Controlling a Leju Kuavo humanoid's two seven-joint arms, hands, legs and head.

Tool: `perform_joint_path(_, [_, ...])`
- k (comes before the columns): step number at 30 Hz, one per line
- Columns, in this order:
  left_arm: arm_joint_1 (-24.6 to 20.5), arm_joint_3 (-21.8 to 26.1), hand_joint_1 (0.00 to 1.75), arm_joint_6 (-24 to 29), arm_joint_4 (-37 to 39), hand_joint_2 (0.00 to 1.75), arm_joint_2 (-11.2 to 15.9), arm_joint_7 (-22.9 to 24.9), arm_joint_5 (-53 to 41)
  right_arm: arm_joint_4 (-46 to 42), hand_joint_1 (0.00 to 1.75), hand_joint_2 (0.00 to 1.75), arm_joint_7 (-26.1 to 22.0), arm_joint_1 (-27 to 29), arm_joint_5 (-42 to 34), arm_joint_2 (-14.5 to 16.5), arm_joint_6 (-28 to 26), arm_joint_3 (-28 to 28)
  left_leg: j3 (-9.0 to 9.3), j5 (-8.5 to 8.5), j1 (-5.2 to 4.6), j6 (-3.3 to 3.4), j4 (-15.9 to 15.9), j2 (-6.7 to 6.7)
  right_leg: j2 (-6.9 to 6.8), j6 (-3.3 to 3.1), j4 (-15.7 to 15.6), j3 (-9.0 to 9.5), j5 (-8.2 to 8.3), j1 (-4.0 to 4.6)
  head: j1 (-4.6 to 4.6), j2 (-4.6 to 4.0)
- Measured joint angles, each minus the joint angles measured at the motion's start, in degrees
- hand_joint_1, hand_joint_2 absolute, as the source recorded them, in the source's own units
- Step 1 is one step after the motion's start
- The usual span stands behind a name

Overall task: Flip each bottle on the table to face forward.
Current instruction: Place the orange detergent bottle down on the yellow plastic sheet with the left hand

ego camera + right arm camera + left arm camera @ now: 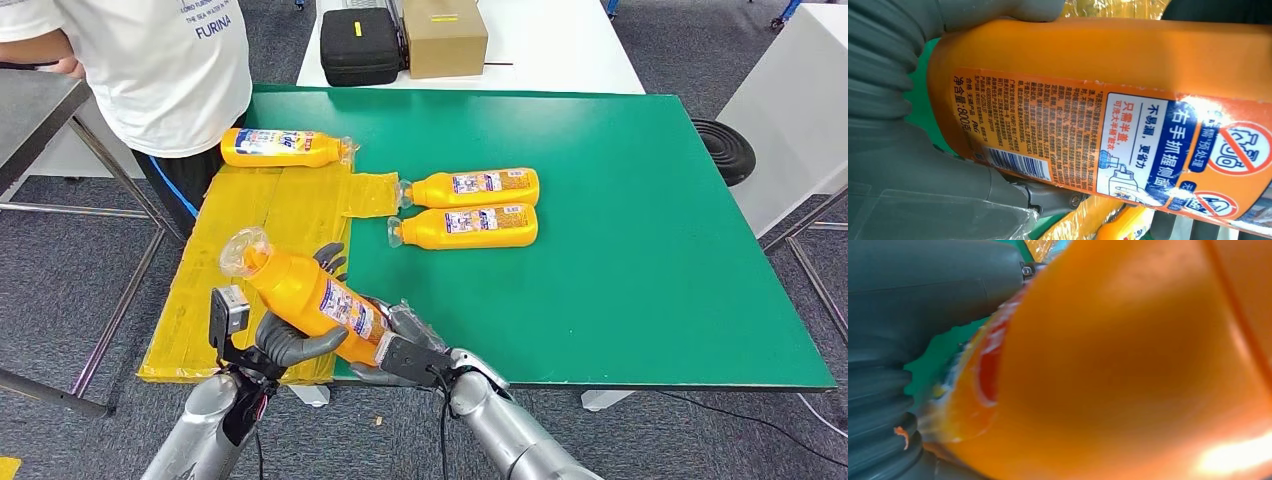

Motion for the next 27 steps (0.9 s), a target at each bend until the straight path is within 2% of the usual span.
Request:
perform_joint_path(4, [0.0,0.0,0.0,0.1,0.2,1.75,0.0,0.0,0.0,0.3,1.75,1.75,-0.1,0.0,0.1,0.0,0.0,0.2,0.0,0.0,0.0,0.0,0.0,0.0,0.0,0.0,0.0,0.0,0.0,0.0,0.0,0.0])
perform_joint_path(10, [0.0,0.6,0.0,3.9,2.9,1.75,0.0,-0.6,-1.5,1.9,1.75,1.75,-0.5,-0.2,0.1,0.1,-1.1,1.5,0.0,0.0,0.0,0.0,0.0,0.01,0.0,0.0,0.0,-0.01,0.0,0.0,0.01,0.0])
perform_joint_path(27, [-0.1,1.3,0.0,2.8,5.0,1.75,-0.1,-1.0,-0.6,2.6,1.75,1.75,-0.2,-0.2,0.2,-0.1,-1.2,2.3,0.0,0.0,0.0,0.0,0.0,0.01,0.0,0.0,0.0,-0.01,0.0,0.0,0.02,0.0])
